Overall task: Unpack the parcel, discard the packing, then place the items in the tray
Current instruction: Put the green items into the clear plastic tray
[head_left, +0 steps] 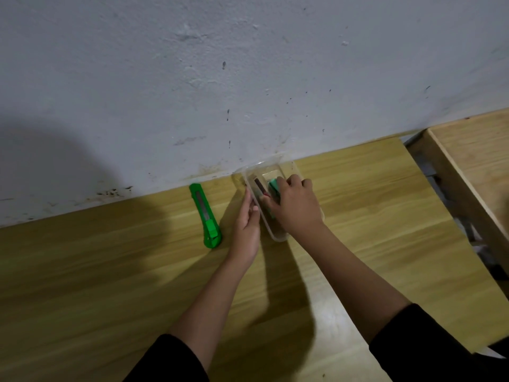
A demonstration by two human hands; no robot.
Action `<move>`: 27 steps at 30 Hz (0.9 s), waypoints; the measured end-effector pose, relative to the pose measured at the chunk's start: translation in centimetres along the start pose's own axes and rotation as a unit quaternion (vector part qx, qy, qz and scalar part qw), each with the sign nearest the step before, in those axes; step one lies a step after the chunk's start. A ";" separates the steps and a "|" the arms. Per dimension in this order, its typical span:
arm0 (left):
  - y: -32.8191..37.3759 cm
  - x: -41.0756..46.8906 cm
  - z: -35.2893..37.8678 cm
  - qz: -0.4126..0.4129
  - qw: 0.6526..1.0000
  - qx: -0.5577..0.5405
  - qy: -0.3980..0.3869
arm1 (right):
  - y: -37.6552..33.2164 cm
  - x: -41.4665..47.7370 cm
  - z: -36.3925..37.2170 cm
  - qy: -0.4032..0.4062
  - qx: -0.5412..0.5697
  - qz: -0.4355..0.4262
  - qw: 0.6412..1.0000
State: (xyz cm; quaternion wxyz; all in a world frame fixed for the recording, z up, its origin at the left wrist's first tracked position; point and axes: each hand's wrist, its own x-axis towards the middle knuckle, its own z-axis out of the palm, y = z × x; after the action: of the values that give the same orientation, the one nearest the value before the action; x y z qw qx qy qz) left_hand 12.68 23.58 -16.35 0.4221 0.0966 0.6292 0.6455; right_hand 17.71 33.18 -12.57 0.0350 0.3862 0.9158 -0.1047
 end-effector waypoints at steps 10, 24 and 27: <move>0.5 -0.1 -0.3 0.016 0.997 0.067 -0.022 | 2.3 -1.9 -0.4 0.035 0.172 -0.012 0.984; 0.6 0.0 -0.6 0.030 0.990 0.136 0.023 | 1.1 -0.4 1.4 0.073 0.220 0.024 0.972; 0.9 -0.2 -0.5 0.037 0.990 0.134 0.031 | 2.3 -0.8 0.6 0.111 0.257 0.010 0.960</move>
State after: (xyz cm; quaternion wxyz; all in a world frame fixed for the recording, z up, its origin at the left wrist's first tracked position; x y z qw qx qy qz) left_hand 12.08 23.17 -15.53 0.3615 0.1558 0.7190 0.5728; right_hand 19.91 34.02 -13.45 -0.1663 0.4001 0.8524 -0.2926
